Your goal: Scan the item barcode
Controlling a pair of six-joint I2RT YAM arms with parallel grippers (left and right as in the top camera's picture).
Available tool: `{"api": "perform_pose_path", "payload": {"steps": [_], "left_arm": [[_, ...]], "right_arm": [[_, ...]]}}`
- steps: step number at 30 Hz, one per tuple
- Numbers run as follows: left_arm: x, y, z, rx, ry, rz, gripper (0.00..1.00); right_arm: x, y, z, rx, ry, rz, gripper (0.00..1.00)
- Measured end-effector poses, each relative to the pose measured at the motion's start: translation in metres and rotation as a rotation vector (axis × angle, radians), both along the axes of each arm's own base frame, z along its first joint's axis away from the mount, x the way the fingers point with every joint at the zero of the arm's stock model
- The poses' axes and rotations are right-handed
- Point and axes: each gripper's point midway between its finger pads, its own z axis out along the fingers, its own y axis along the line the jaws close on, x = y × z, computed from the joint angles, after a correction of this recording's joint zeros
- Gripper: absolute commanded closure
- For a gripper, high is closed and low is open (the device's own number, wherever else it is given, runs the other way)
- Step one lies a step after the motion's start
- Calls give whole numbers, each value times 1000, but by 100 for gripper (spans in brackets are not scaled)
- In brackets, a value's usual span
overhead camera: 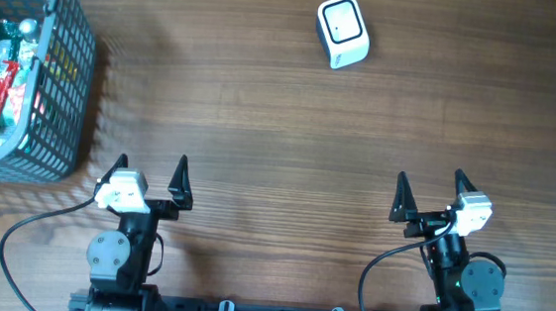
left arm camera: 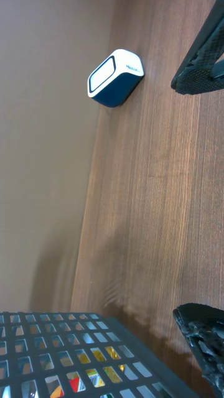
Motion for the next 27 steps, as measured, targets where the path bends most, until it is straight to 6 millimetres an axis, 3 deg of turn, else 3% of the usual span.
{"api": "perform_pose_path", "payload": {"steps": [17, 20, 23, 27], "left_arm": [[-4, -5, 2, -6, 59, -27, 0], [-11, -7, 28, -9, 107, -37, 0], [-19, -7, 66, -11, 210, -40, 0], [-28, -11, 103, -20, 464, -61, 0]], "right_arm": [[0, 0, 0, 0, 0, 0, 0], [0, 0, 0, 0, 0, 0, 0], [0, 0, 0, 0, 1, 0, 0], [0, 0, -1, 0, 2, 0, 0]]}}
